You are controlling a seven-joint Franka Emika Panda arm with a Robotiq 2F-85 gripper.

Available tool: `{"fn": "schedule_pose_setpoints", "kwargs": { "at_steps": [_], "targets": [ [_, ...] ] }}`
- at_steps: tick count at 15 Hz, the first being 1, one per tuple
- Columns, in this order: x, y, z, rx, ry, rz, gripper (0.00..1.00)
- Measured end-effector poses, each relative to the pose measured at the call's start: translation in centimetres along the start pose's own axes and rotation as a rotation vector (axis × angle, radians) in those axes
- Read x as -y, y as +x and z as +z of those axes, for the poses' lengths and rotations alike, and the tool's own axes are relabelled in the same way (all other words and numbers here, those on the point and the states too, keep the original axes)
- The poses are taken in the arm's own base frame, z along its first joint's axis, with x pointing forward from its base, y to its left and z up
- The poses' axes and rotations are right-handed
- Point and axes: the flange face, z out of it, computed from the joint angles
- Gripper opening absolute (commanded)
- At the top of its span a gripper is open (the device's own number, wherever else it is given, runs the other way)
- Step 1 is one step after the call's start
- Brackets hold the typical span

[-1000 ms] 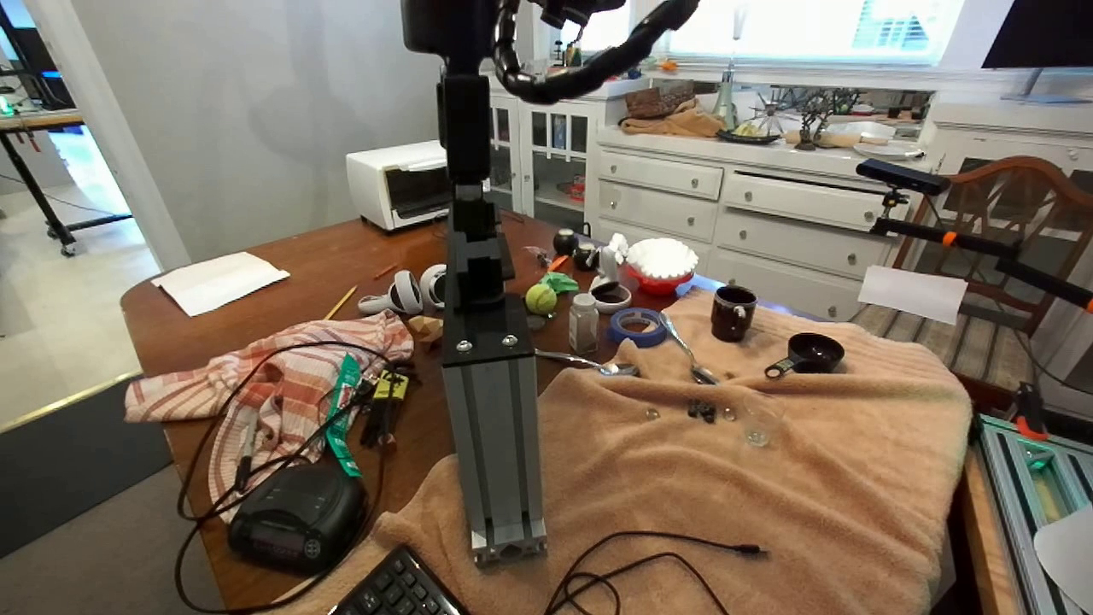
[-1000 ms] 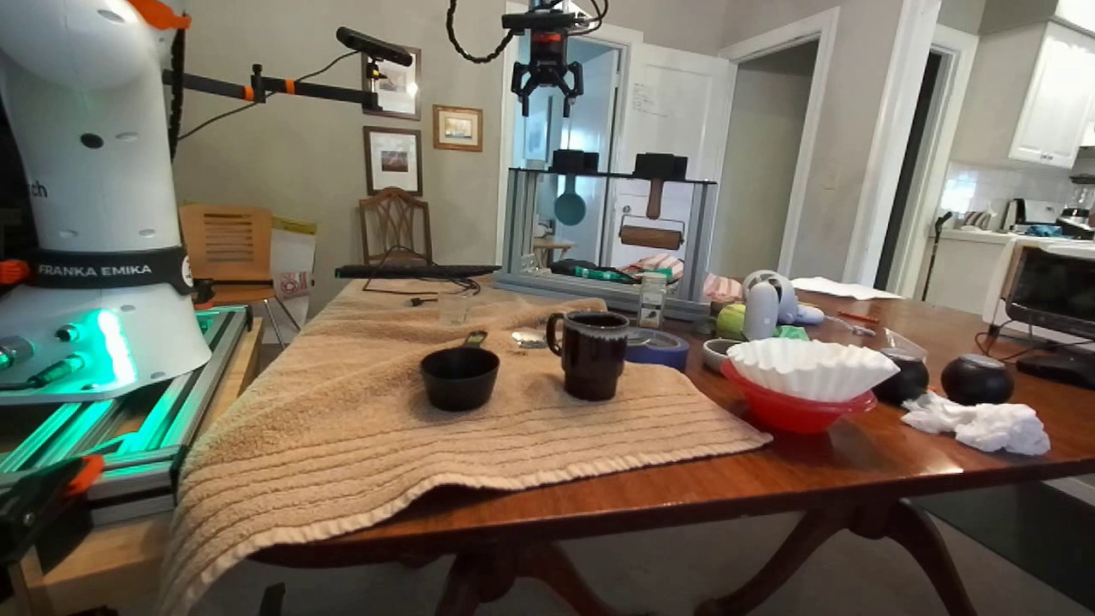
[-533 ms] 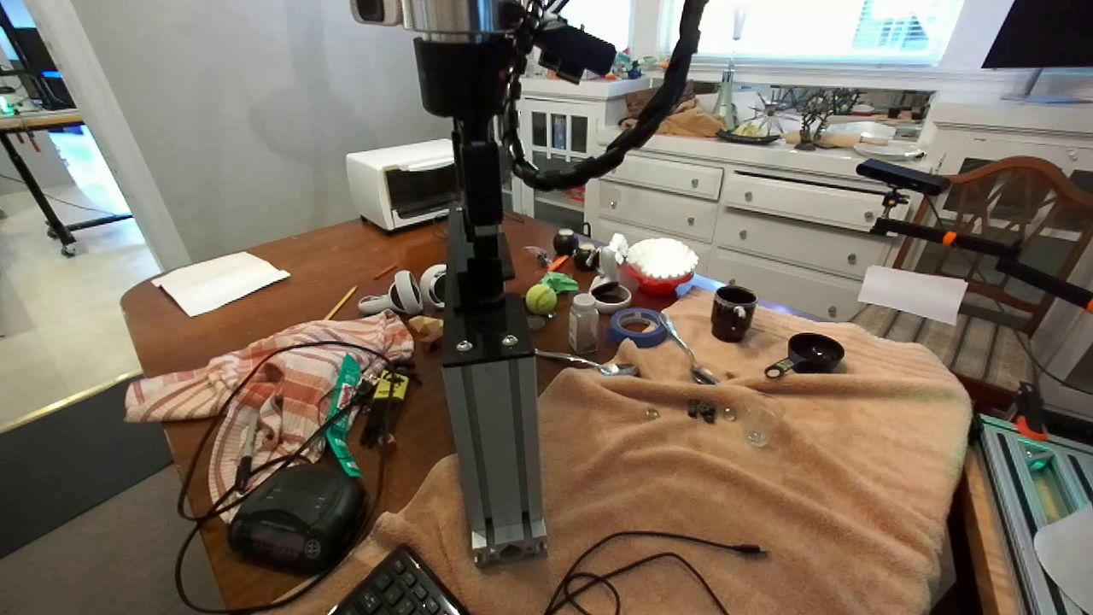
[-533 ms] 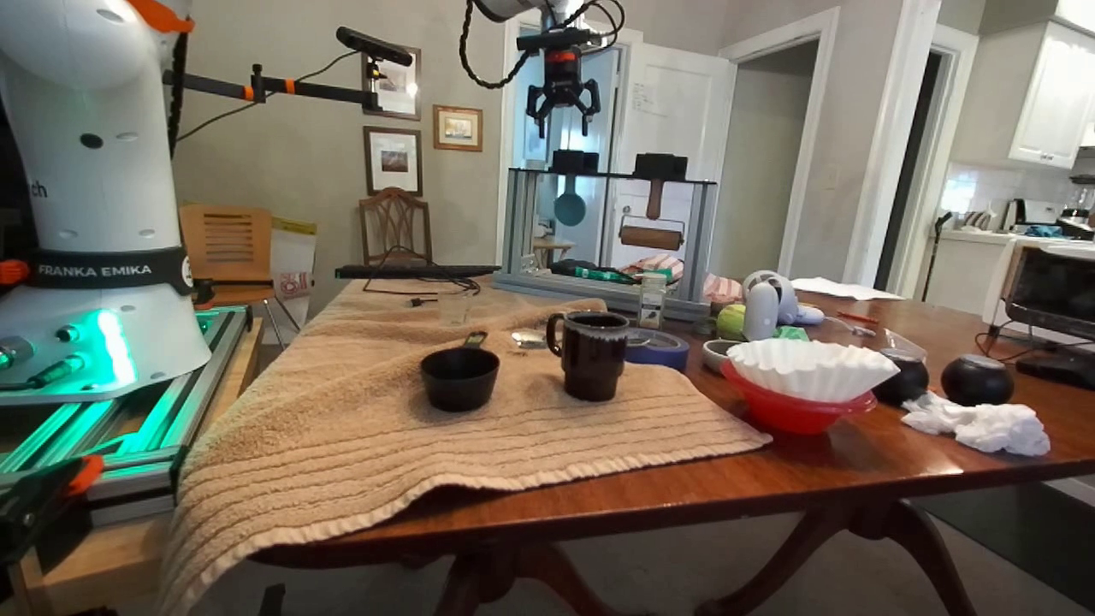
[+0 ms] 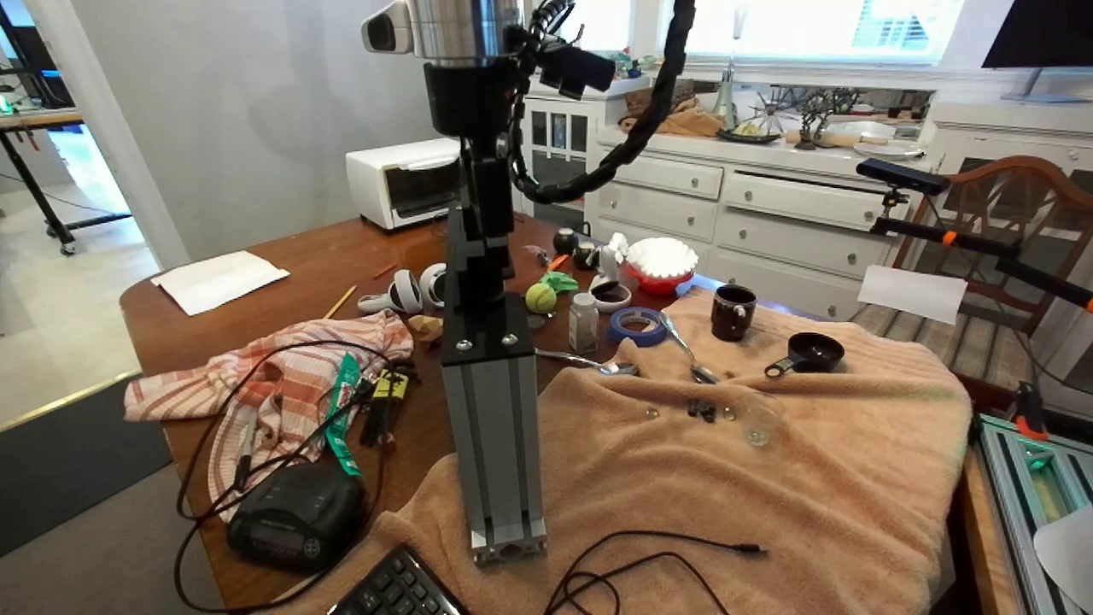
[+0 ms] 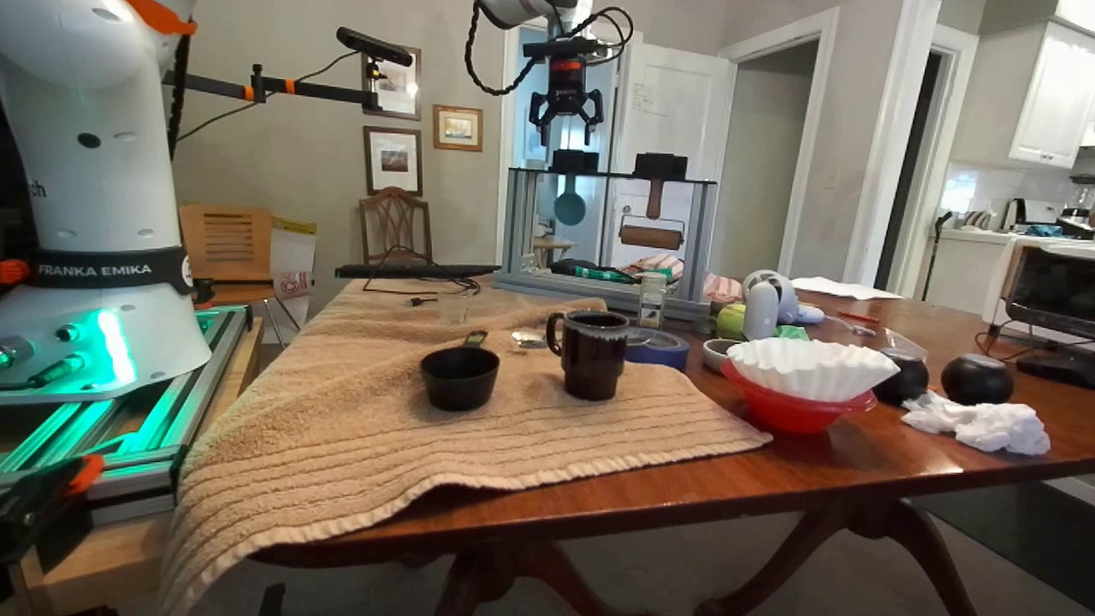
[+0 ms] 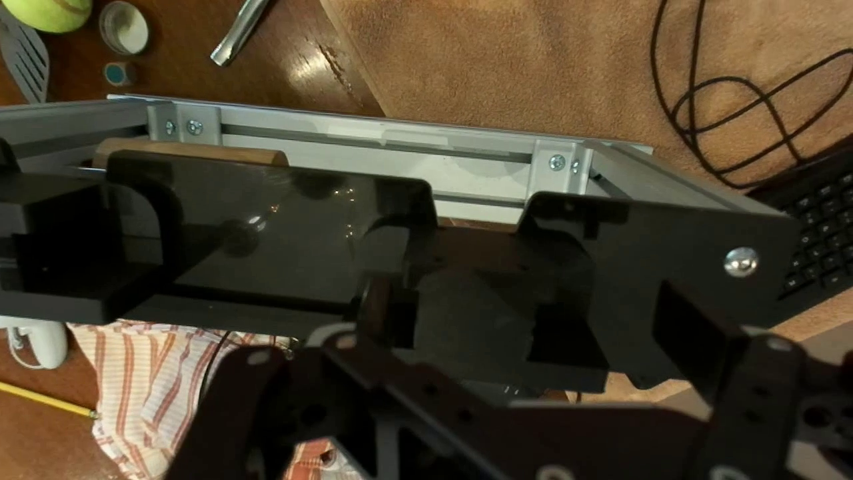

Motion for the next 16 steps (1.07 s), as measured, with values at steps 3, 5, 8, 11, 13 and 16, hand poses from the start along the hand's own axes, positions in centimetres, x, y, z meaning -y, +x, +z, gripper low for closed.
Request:
{"fn": "schedule_pose_setpoints", "kwargs": {
  "at_steps": [3, 5, 8, 11, 13, 16],
  "targets": [
    [-0.1, 0.1, 0.8, 0.003, 0.020, -0.012, 1.00],
    [-0.4, 0.1, 1.4, 0.004, 0.038, -0.004, 1.00],
    [-0.7, 0.0, 2.1, 0.005, 0.061, 0.014, 1.00],
    [-0.9, 0.0, 2.4, 0.001, 0.082, 0.047, 1.00],
    [-1.0, 0.0, 2.4, -0.004, 0.090, 0.071, 1.00],
    [-1.1, 0.1, 2.3, -0.018, 0.092, 0.104, 1.00]
  ]
}}
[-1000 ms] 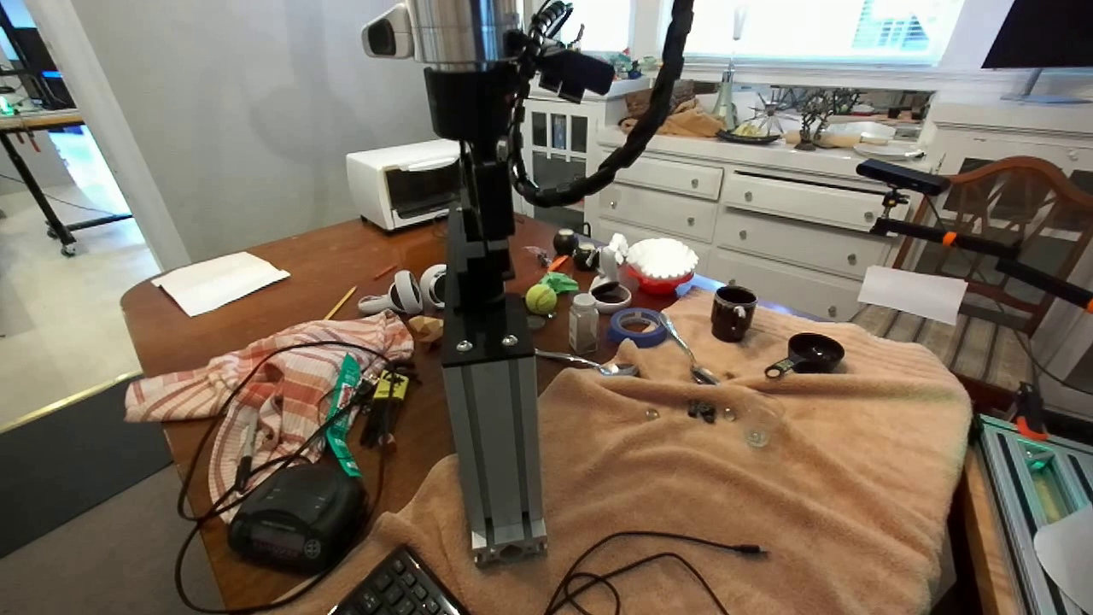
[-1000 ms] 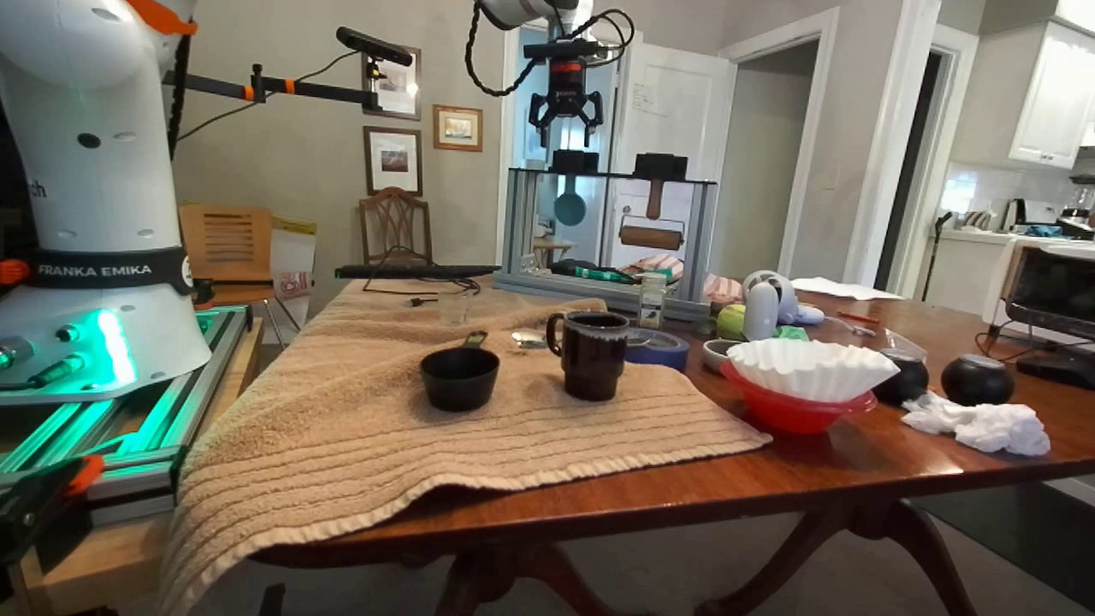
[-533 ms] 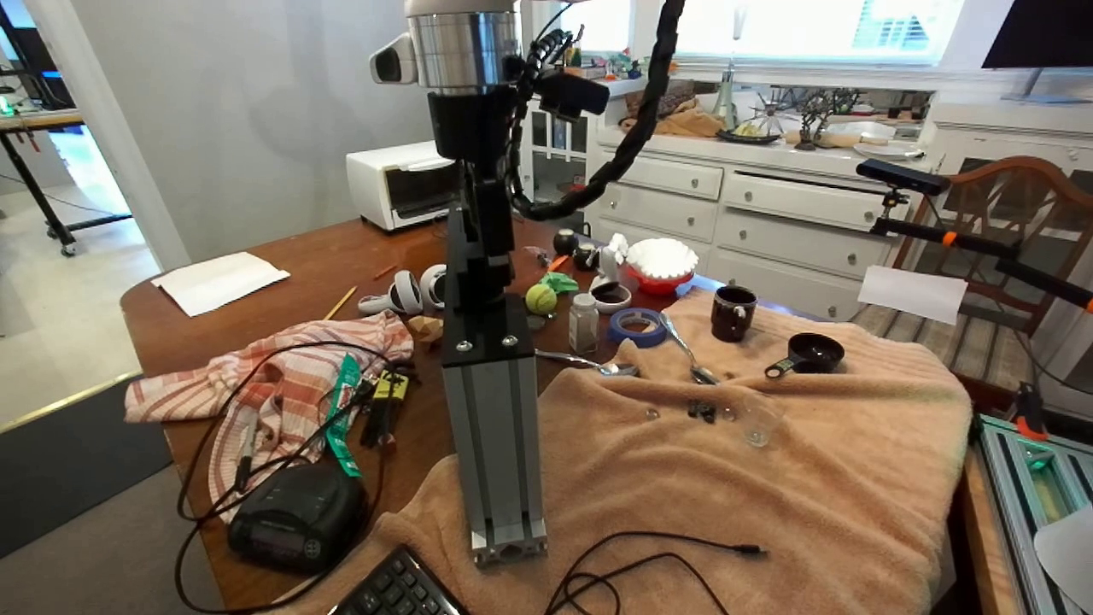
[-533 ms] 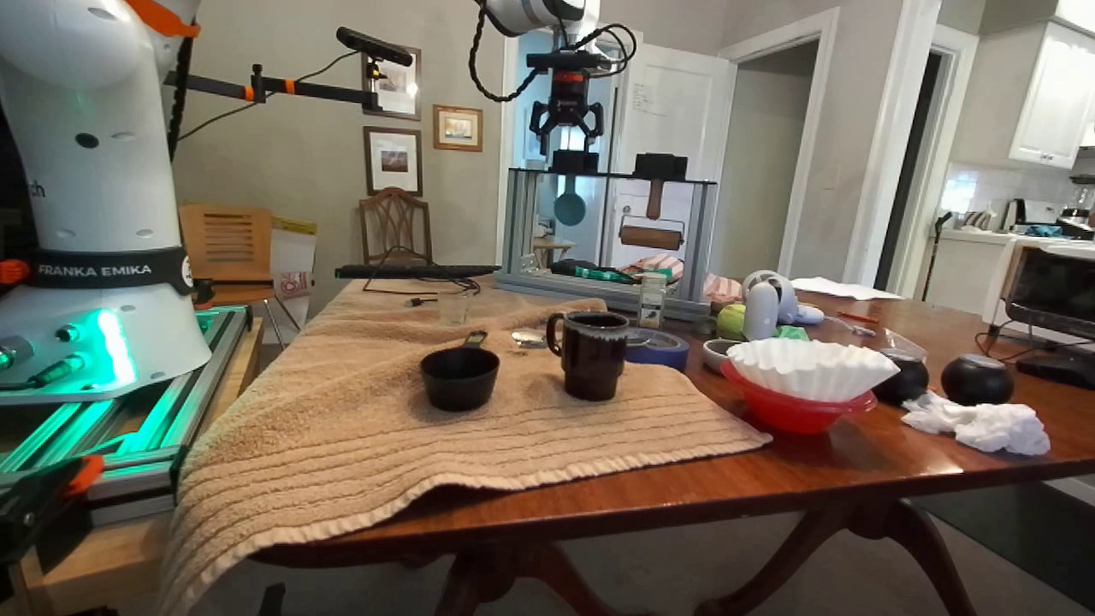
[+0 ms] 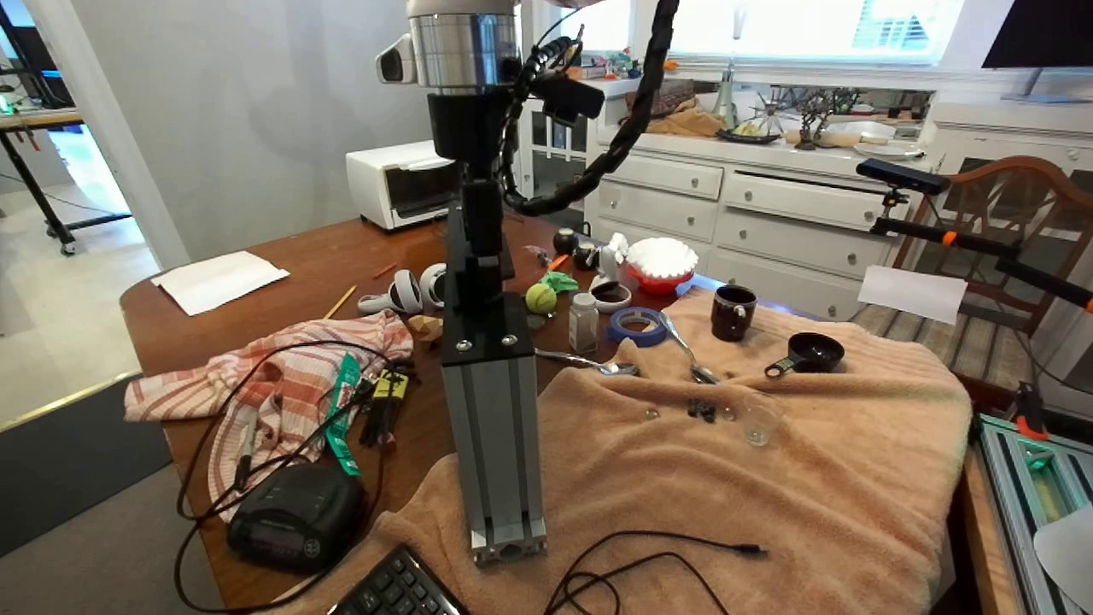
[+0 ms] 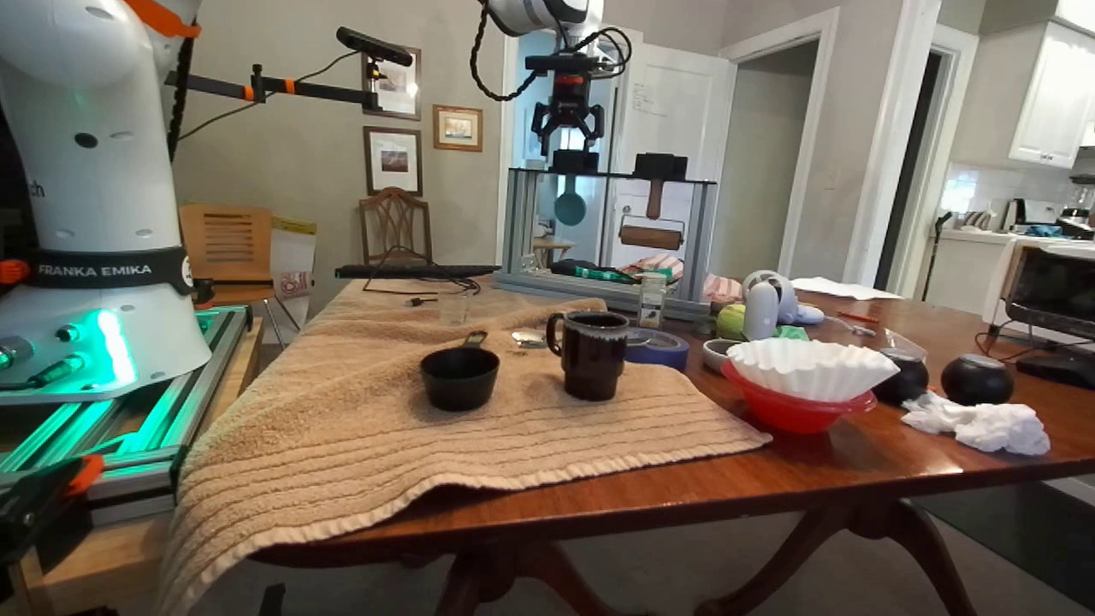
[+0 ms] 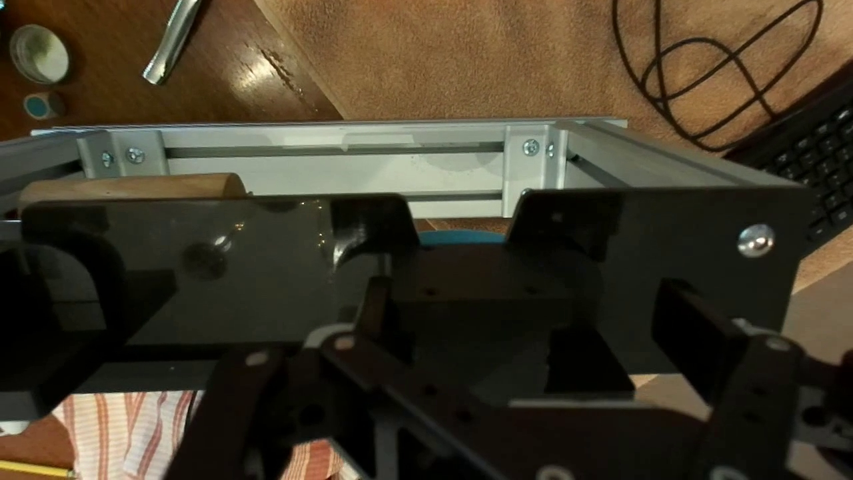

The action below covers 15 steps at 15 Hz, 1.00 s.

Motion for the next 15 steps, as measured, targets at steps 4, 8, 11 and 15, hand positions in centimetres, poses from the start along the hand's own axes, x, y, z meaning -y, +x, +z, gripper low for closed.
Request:
{"fn": "schedule_pose_setpoints", "kwargs": {
  "at_steps": [4, 8, 11, 15],
  "targets": [
    [0.2, 0.5, -0.2, -0.030, -0.015, 0.068, 1.00],
    [0.7, 1.2, -0.5, -0.060, -0.046, 0.090, 0.97],
    [0.9, 1.3, -0.5, -0.060, -0.063, 0.094, 0.98],
    [1.1, 1.3, -0.4, -0.051, -0.083, 0.077, 1.00]
  ]
}}
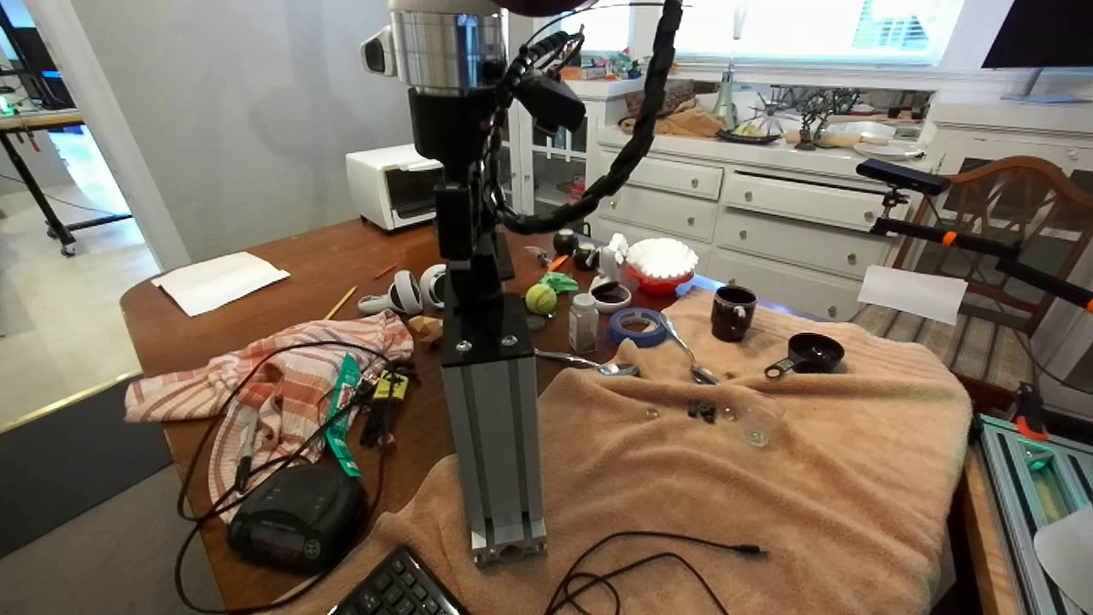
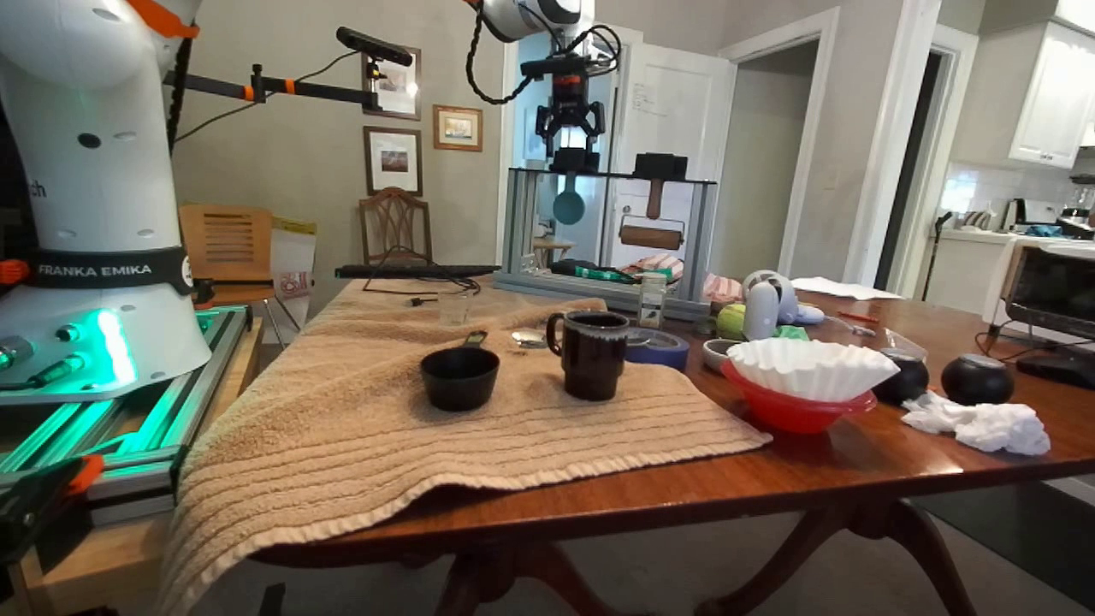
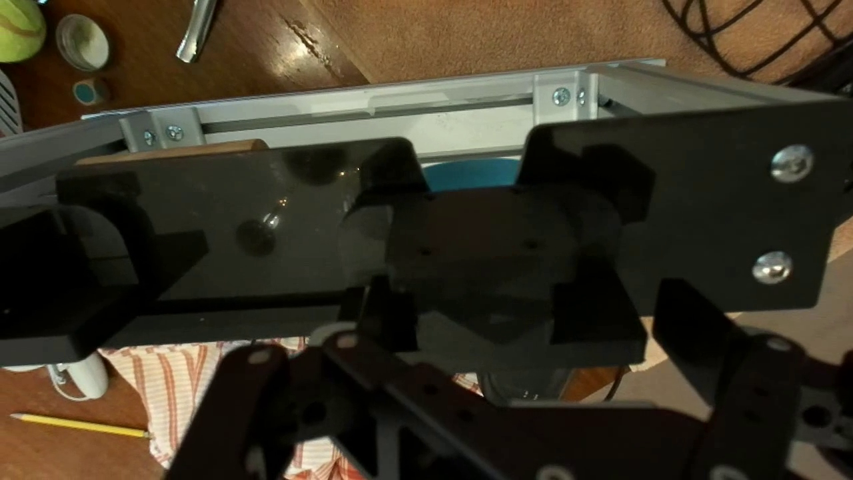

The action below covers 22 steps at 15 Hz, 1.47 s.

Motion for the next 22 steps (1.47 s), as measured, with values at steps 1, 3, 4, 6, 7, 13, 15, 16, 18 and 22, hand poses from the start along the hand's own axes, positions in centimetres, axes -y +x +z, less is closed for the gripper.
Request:
{"fn": "schedule_pose_setpoints", "kwargs": {
  "at_steps": [1, 3, 4, 6, 7, 13, 15, 16, 18, 22],
  "targets": [
    [0.0, 0.0, 0.1, 0.004, -0.005, -0.009, 1.00],
    [0.0, -0.1, 0.4, 0.013, -0.011, -0.037, 1.00],
    [0.1, -0.2, 0.6, 0.018, -0.009, -0.066, 1.00],
    [-0.1, -0.3, 0.7, 0.023, -0.006, -0.112, 1.00],
    [-0.3, -0.4, 0.7, 0.025, -0.006, -0.129, 1.00],
    [-0.8, -0.5, 0.9, 0.028, -0.005, -0.141, 0.53],
    [-0.8, -0.5, 1.0, 0.030, -0.005, -0.138, 0.37],
    [-0.8, -0.5, 1.1, 0.030, -0.004, -0.132, 0.28],
    [-1.2, -0.6, 0.9, 0.029, -0.008, -0.110, 0.22],
    [-1.2, -0.7, 0.9, 0.042, -0.007, -0.061, 0.22]
  ]
}}
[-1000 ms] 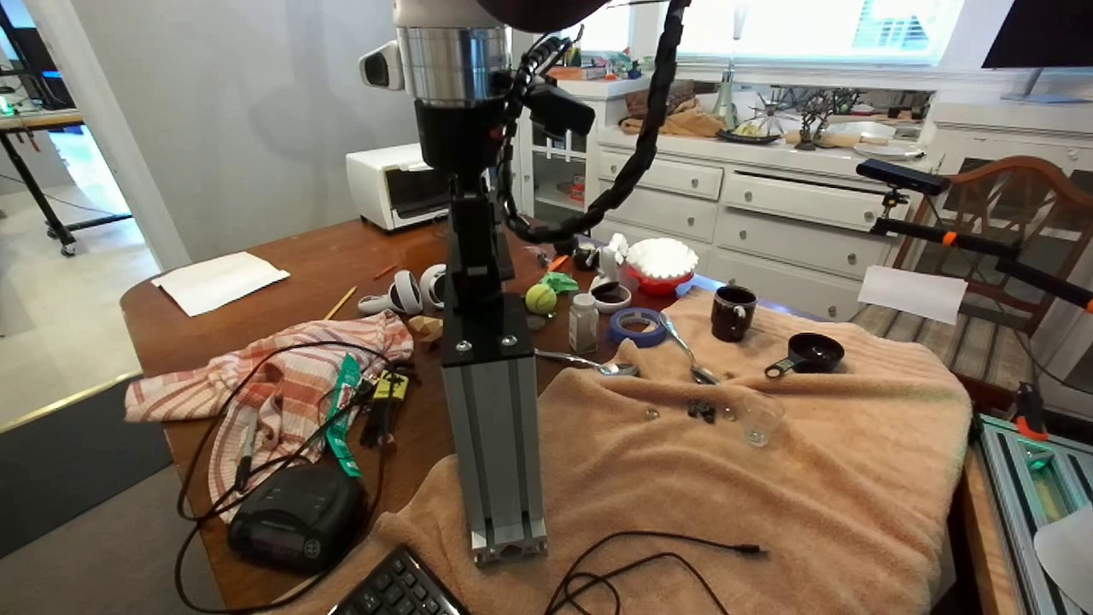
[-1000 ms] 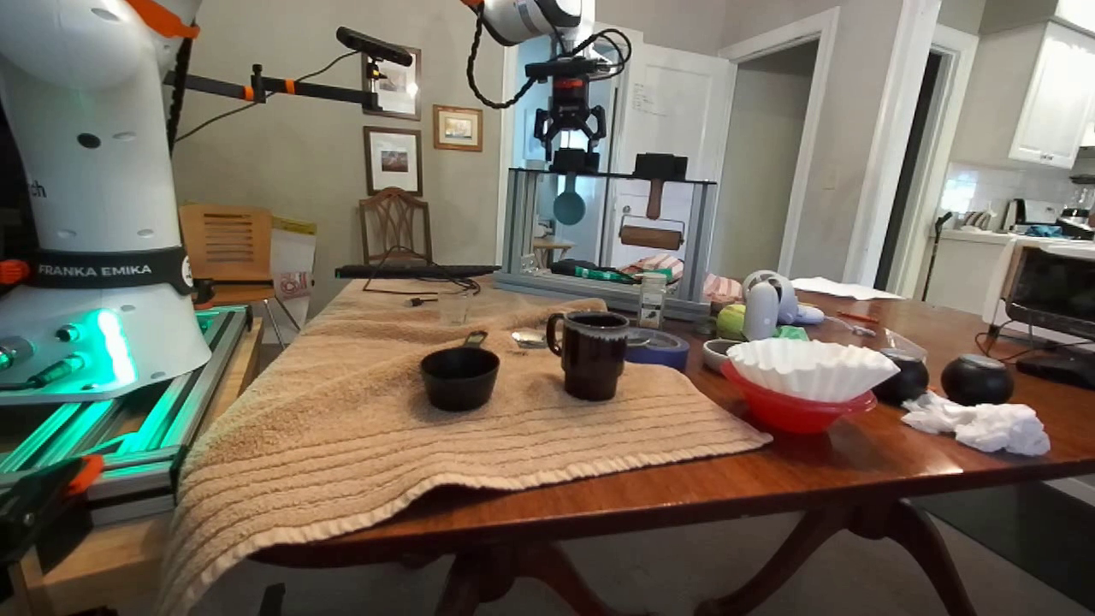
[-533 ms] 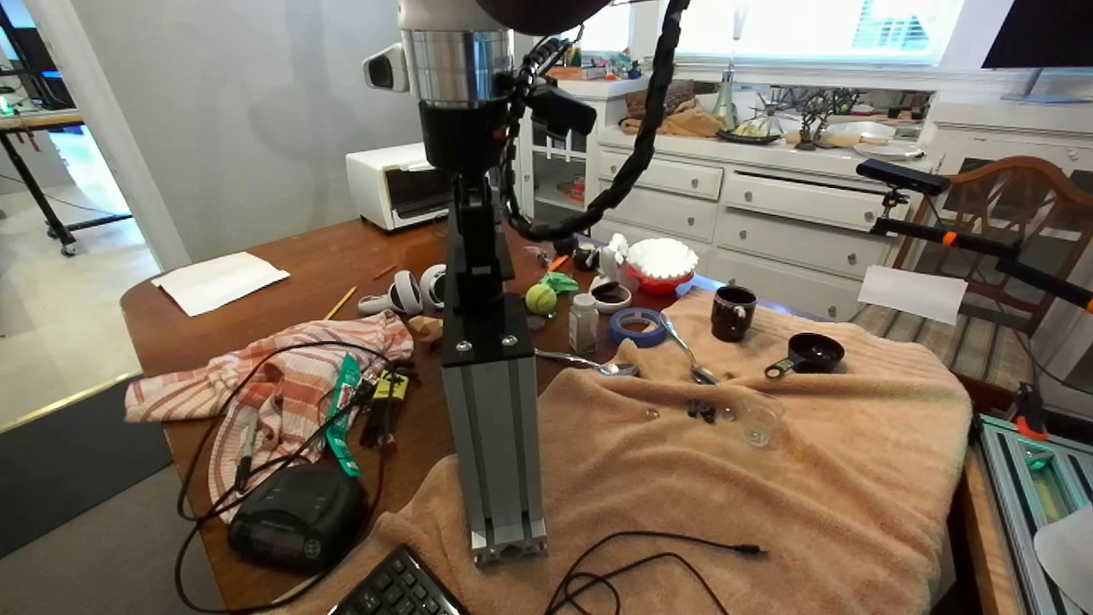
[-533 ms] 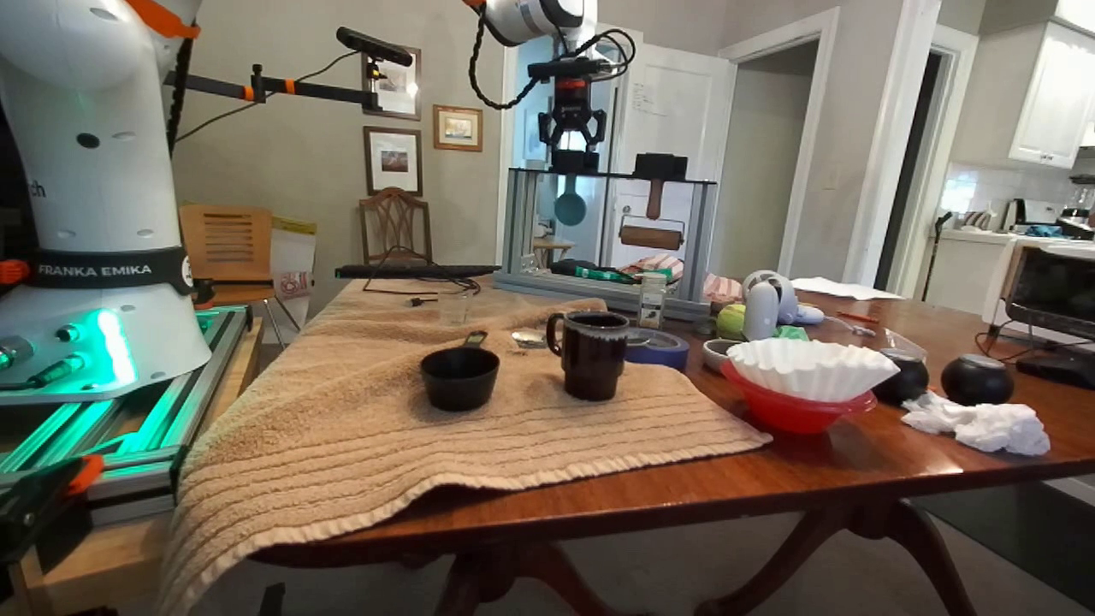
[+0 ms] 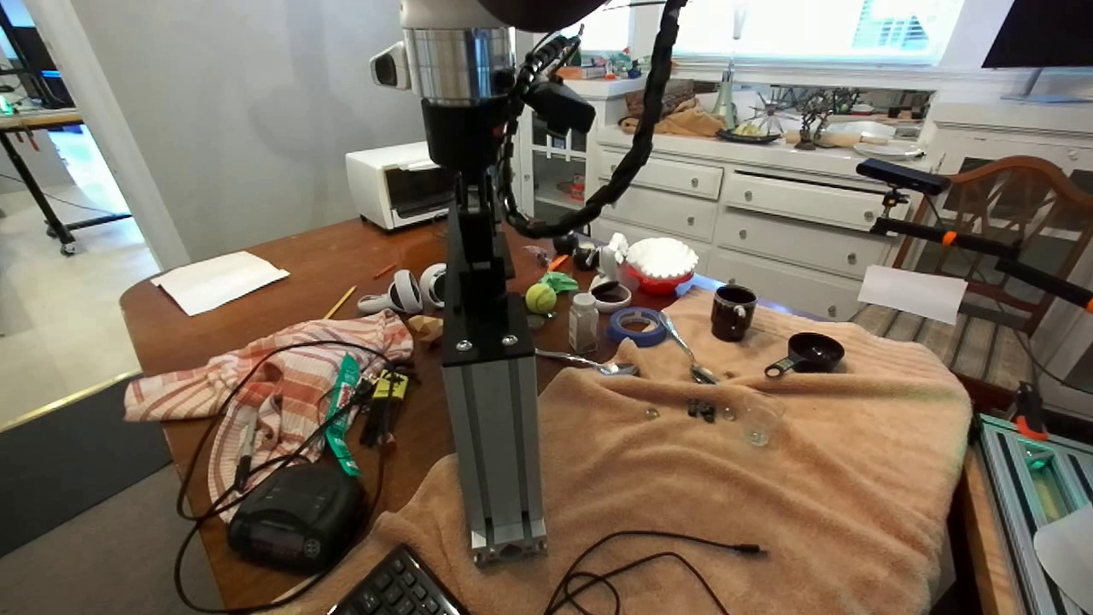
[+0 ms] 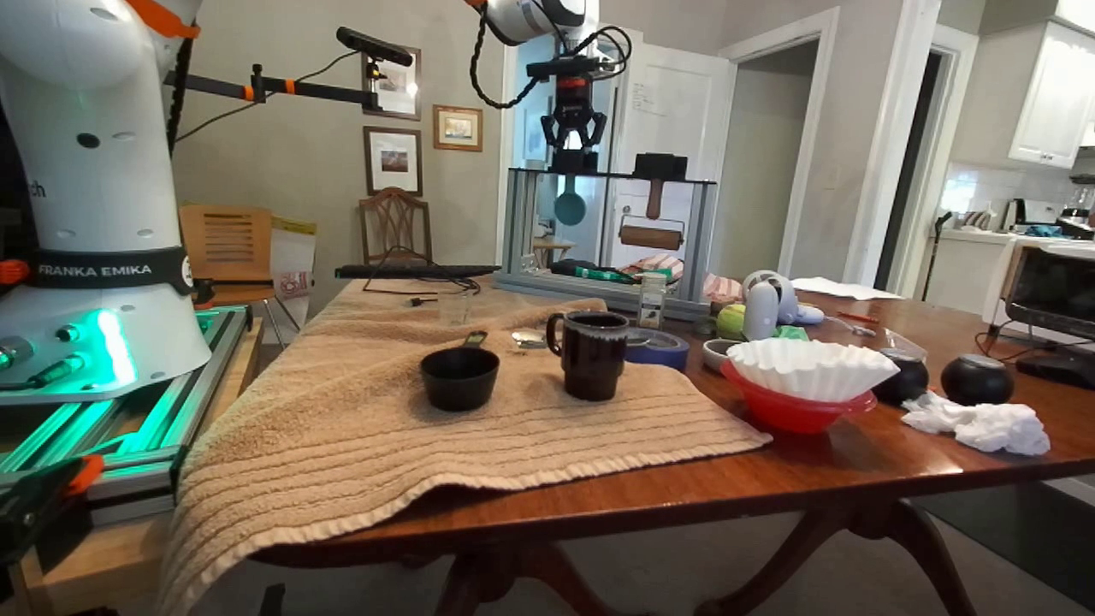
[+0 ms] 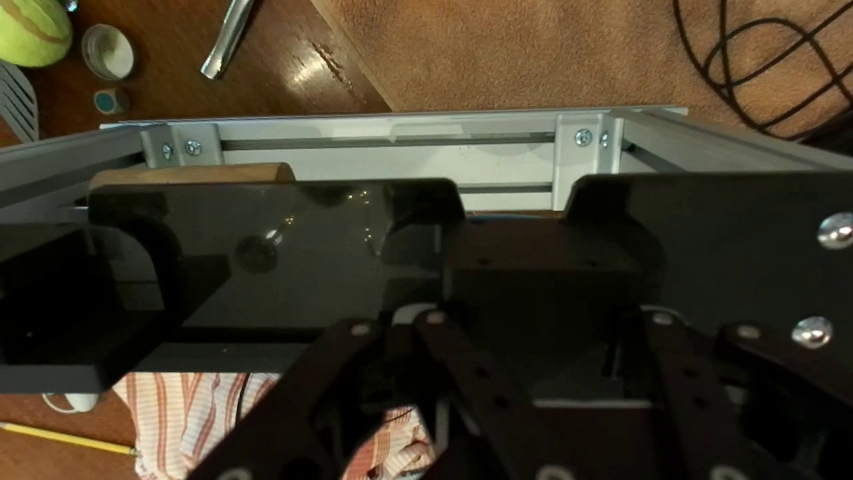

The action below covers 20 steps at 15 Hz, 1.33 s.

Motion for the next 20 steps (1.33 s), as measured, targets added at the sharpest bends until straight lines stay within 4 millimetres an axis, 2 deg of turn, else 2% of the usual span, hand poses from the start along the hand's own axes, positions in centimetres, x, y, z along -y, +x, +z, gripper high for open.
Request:
{"fn": "schedule_pose_setpoints", "kwargs": {
  "at_steps": [3, 7, 11, 16, 17, 20],
  "targets": [
    [-0.2, -0.6, -0.2, 0.040, 0.014, 0.043, 0.22],
    [-1.8, -2.3, -2.8, 0.085, 0.016, 0.097, 0.22],
    [-4.6, -5.6, -4.4, 0.198, -0.060, 0.161, 0.22],
    [-8.7, -8.8, -4.3, 0.295, -0.181, 0.373, 0.22],
    [-9.2, -9.2, -4.0, 0.309, -0.193, 0.424, 0.47],
    [-9.6, -9.8, -3.0, 0.353, -0.206, 0.518, 0.47]
  ]
}}
